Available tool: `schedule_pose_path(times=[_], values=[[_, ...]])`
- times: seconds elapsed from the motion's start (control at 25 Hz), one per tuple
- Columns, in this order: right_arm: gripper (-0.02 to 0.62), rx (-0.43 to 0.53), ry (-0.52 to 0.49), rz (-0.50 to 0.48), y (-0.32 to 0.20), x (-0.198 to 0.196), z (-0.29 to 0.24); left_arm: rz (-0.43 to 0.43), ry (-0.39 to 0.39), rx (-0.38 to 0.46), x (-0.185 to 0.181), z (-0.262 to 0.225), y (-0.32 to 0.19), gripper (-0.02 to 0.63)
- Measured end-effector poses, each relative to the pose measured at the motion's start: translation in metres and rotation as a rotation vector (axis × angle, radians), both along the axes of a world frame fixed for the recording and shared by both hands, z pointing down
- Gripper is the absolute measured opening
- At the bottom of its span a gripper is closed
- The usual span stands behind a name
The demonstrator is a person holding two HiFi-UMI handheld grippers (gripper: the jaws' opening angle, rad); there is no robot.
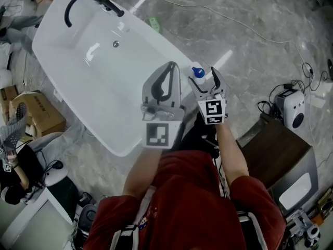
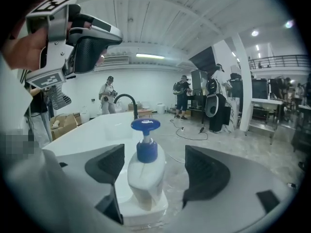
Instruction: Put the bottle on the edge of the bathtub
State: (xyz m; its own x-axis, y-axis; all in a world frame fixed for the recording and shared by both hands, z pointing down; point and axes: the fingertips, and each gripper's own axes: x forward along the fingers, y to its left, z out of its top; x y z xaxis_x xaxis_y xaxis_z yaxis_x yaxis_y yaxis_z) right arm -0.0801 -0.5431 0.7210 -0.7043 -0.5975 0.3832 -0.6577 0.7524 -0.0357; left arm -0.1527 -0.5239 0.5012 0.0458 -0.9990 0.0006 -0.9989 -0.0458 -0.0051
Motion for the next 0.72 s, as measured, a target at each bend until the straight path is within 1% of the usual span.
schedule_pose_path(times=[0.24, 0.44, 0.6, 0.72], values=[[0.380, 0.039, -0.026, 0.011, 0.013, 0.010, -0.043, 0.002, -0.005, 0.034, 0.002, -0.022, 0.007, 0.018], [0.380, 0.105, -0.050, 0.005, 0.027, 0.013, -0.090, -0.003, -0.011, 0.057, -0.001, -0.042, 0.017, 0.018], [0.380, 0.140, -0.074, 0.033, 0.039, 0.016, -0.126, -0.011, 0.037, 0.080, -0.011, -0.059, 0.030, 0.018], [0.380, 0.170, -0.117, 0.076, 0.047, 0.016, -0.161, 0.003, 0.040, 0.105, -0.021, -0.072, 0.042, 0.018]])
